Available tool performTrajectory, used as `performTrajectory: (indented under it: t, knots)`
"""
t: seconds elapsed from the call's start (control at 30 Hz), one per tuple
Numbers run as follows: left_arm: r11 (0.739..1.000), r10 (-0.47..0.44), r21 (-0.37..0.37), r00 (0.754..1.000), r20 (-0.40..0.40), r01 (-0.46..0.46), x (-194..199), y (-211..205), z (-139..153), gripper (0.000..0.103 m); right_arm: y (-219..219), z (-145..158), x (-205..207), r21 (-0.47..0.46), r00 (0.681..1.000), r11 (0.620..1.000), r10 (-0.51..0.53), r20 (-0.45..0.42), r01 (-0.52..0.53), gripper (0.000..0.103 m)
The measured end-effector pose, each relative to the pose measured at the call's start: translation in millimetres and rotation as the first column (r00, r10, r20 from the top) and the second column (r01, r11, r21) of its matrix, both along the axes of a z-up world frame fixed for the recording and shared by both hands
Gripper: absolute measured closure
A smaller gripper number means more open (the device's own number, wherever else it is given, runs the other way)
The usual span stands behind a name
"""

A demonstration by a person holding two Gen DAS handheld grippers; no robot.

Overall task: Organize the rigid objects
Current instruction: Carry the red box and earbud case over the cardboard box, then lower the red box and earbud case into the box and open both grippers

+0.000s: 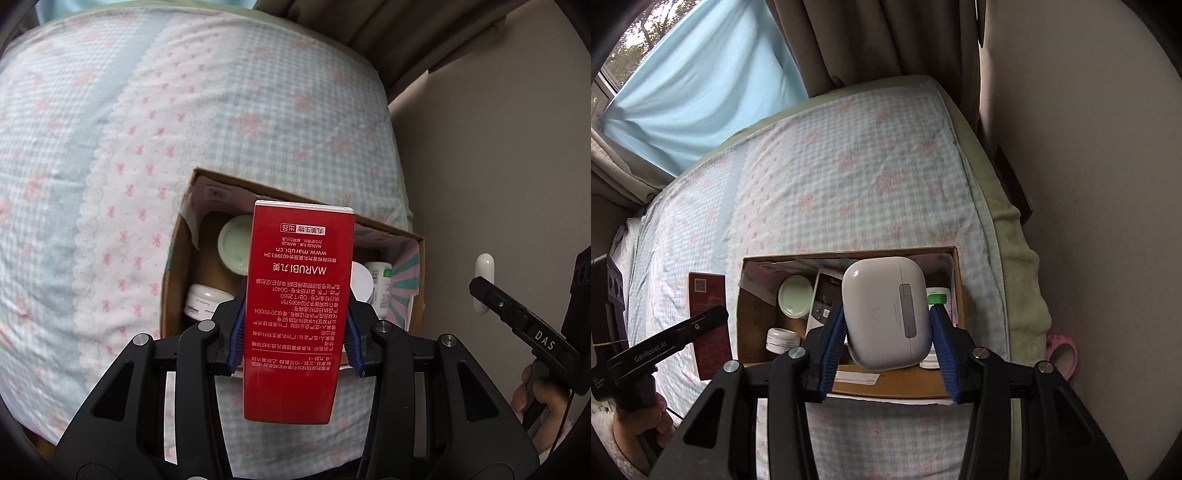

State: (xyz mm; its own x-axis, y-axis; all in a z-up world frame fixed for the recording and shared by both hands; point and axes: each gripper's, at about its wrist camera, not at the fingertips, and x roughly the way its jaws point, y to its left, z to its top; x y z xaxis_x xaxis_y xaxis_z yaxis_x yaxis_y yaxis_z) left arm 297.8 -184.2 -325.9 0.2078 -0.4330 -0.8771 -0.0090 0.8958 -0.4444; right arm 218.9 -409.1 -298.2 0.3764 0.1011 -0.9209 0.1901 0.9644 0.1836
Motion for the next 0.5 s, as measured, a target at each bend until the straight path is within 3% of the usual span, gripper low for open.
performTrajectory:
  t: [0.33, 0.5]
  knots:
    - [0.995, -0.059, 0.077, 0.997, -0.057, 0.063, -1, -42, -61, 0.064, -19, -71, 34, 0.063, 0.995, 0.997, 0.045, -0.092, -0.040, 0.061]
    - [0.987, -0.088, 0.131, 0.995, -0.054, 0.094, -2, -53, -77, 0.064, -20, -96, 47, 0.100, 0.990, 0.993, 0.074, -0.123, -0.062, 0.061]
